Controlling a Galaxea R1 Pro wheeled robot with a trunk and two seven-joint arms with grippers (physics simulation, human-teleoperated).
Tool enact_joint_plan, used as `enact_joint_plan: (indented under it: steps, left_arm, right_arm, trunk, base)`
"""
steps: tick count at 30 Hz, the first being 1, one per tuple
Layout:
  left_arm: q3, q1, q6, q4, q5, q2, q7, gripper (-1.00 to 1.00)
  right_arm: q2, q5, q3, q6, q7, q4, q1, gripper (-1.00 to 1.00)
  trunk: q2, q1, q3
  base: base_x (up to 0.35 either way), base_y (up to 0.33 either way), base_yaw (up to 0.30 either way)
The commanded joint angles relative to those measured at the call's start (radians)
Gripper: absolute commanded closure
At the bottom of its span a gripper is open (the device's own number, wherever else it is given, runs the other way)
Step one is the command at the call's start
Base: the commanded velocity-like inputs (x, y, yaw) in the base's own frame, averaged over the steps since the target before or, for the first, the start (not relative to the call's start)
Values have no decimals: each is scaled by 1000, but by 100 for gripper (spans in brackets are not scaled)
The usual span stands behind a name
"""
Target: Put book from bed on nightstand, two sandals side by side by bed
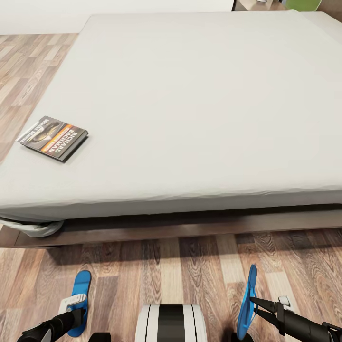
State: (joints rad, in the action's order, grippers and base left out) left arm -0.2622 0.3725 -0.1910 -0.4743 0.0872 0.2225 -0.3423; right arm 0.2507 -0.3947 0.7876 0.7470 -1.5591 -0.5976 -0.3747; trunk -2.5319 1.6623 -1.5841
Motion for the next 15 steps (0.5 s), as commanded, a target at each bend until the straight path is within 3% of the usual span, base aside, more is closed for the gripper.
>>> enact_joint_plan:
  steps: [1, 15]
  left_arm:
    - [-5, 0, -10, -1, 9, 0, -4, 100]
    - [-5, 1, -8, -1, 9, 0, -4, 100]
  right_arm:
    - [-1, -10, 5, 11, -7, -1, -1, 100]
    - [-1, -10, 5, 11, -7, -1, -1, 100]
  trunk:
    - [0, 0, -5]
    - [-1, 1, -8]
  base:
    - [0, 0, 0]
    - [0, 0, 0]
